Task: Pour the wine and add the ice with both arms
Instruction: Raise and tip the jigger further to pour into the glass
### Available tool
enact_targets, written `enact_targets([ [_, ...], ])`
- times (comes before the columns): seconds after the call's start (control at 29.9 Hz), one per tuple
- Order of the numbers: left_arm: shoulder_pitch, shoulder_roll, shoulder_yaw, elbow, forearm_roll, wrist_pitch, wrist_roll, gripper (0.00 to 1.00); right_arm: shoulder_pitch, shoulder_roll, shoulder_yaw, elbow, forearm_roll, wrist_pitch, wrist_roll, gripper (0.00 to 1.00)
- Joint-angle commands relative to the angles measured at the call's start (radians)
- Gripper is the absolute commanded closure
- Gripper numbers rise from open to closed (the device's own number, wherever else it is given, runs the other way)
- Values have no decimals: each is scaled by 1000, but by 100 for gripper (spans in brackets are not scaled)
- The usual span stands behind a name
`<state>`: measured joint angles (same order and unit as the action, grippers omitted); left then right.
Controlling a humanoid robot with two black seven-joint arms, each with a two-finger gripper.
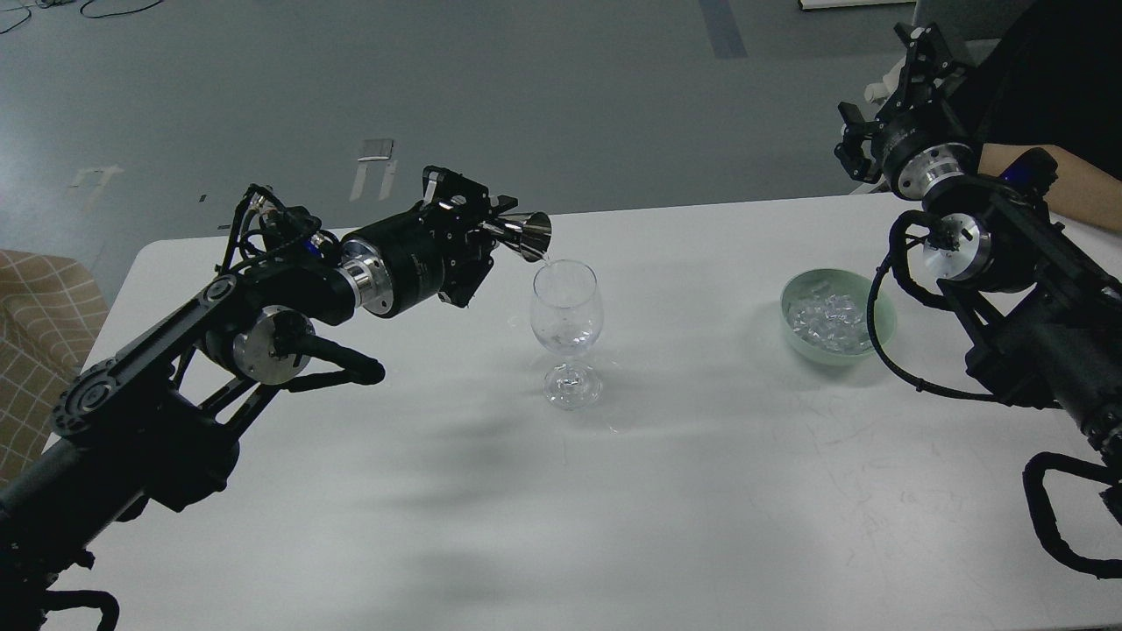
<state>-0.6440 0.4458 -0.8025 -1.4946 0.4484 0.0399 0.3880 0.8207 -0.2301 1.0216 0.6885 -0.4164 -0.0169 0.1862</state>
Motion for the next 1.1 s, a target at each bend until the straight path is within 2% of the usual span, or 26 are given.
enact_targets([
  [0.0,1,-2,-1,-27,38,0,12,91,0,0,0,0,1,0,-1,0],
  [0.77,-19,16,-3,-29,240,-12,11,90,2,-2,0,8,1,0,-1,0],
  [1.0,-36,17,-1,-42,243,-21,46,90,0,-2,0,8,1,0,-1,0],
  [1.07,-36,19,-1,-62,243,-21,71,90,0,-2,0,8,1,0,1,0],
])
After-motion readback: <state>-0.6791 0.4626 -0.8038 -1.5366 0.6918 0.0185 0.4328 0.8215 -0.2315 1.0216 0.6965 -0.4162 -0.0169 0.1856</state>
